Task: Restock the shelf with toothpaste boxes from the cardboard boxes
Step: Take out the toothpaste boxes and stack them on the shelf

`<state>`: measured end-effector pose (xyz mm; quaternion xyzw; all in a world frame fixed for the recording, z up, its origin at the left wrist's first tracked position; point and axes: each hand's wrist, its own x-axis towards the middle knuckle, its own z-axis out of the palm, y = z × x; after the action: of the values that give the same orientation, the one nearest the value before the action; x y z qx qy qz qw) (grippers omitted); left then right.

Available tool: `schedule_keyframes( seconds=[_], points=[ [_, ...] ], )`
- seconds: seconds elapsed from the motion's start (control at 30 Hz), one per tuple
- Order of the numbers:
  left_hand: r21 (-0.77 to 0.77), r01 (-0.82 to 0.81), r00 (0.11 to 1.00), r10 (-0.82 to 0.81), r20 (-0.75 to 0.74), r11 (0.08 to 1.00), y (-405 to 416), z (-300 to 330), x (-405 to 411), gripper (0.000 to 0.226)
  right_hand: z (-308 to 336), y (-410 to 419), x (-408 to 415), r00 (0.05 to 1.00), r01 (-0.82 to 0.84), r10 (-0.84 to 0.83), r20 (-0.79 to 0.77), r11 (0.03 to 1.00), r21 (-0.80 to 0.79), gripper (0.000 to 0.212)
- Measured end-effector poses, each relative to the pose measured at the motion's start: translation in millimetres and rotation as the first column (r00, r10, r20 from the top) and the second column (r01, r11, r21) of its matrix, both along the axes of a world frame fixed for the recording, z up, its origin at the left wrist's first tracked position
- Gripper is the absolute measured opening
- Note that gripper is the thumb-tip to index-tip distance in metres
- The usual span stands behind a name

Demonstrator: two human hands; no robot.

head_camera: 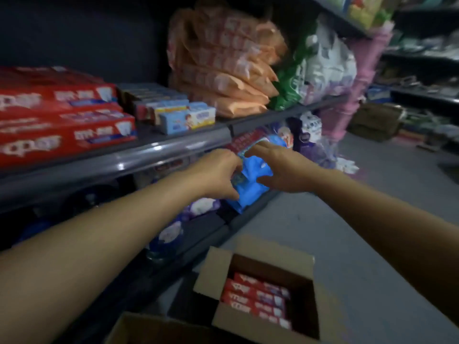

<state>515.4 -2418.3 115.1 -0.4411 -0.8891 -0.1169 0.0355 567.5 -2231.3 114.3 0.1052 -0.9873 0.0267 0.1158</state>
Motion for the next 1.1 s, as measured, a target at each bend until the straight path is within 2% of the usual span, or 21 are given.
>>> schedule_keyframes(
  seconds=[0.1, 0.2, 0.3, 0.33, 0.43, 0.5, 0.63, 0.8, 1.1],
  points=[
    [-0.06, 0.054, 0.995, -0.05, 0.082, 0.997, 34.6, -57.8, 19.8, 0.054, -51.6, 27.5, 35.8, 0.998, 0.031, -0.028, 0.049, 0.998, -0.055, 0.058],
    [-0.144, 0.094, 0.982, -0.068, 0.173, 0.985, 58.7, -113.6, 36.1, 0.048, -109.3, 46.3, 63.4, 0.986, 0.074, -0.065, 0.153, 0.996, -0.053, 0.062],
    [-0.205, 0.111, 0.962, -0.053, 0.269, 0.972, 71.4, -163.9, 47.6, 0.063, -168.2, 54.7, 82.0, 0.952, 0.115, -0.092, 0.292, 0.991, -0.063, 0.062],
    [-0.213, 0.109, 0.951, -0.039, 0.307, 0.971, 73.4, -178.3, 49.9, 0.063, -185.3, 55.3, 87.2, 0.94, 0.126, -0.099, 0.326, 0.99, -0.063, 0.06],
    [-0.248, 0.099, 0.934, -0.004, 0.358, 0.964, 73.9, -213.4, 54.2, 0.038, -232.1, 56.2, 94.1, 0.928, 0.104, -0.065, 0.366, 0.991, -0.087, 0.063],
    [-0.266, 0.098, 0.924, 0.012, 0.383, 0.959, 72.7, -235.0, 55.5, 0.042, -258.1, 54.1, 95.5, 0.911, 0.067, -0.016, 0.412, 0.992, -0.11, 0.071],
    [-0.313, 0.088, 0.898, 0.061, 0.436, 0.946, 69.2, -264.3, 54.6, 0.056, -301.8, 51.0, 94.1, 0.808, 0.103, -0.09, 0.583, 0.995, 0.012, 0.069],
    [-0.323, 0.089, 0.872, 0.083, 0.482, 0.942, 62.3, -283.7, 43.1, 0.042, -334.2, 49.6, 92.8, 0.739, 0.037, -0.087, 0.668, 0.995, 0.088, 0.066],
    [-0.302, 0.047, 0.832, 0.13, 0.539, 0.952, 57.2, -302.8, 26.4, 0.043, -349.1, 57.4, 77.9, 0.716, 0.029, -0.086, 0.693, 0.995, 0.093, 0.07]
  ],
)
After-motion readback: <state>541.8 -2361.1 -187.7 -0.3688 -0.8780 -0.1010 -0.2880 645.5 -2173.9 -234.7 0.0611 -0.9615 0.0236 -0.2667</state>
